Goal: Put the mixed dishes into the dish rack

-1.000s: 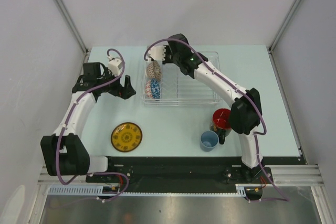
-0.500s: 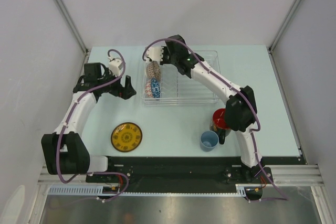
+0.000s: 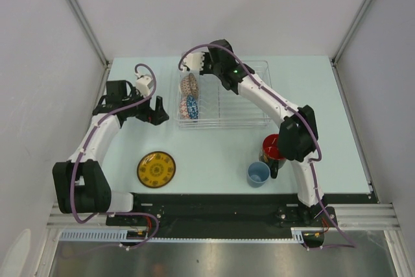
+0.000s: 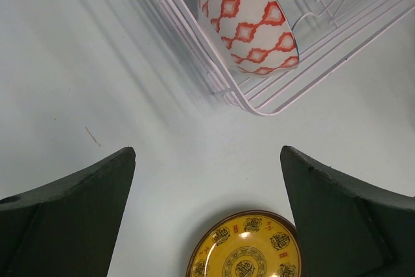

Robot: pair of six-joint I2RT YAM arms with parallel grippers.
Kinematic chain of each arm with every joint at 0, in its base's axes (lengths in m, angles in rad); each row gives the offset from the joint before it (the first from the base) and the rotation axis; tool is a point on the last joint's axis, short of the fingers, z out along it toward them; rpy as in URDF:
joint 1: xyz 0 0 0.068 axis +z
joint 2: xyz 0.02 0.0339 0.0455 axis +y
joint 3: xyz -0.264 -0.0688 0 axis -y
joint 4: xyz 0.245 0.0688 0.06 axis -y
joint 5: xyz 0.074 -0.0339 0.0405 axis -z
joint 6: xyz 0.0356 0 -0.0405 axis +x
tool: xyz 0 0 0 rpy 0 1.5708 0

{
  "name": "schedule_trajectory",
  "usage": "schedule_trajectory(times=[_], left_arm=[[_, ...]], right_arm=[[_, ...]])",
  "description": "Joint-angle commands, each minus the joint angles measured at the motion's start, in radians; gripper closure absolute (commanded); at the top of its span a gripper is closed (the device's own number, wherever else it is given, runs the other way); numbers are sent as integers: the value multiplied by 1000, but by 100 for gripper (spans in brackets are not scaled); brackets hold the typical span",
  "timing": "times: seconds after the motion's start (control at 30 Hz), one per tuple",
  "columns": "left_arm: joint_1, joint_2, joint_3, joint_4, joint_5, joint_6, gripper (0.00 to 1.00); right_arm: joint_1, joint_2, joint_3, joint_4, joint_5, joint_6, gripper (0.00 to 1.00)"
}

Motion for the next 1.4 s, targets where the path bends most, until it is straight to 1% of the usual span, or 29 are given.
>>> schedule_trajectory(times=[0.0,0.3,0.93,1.37], left_arm=[[4,0,-15,42,32,-5,0],[5,-1,-17,44,29,-1,0],[5,-1,-19,48,27,5,0],[4,-1,-14,48,30,5,0]], right_arm=[[-7,-73,77,224,38,-51,100],[-11,-49,32,242,19,-19,100],[-22,16,-8,256,-16,41,100],[-28,62,-23,252,-45,26,100]])
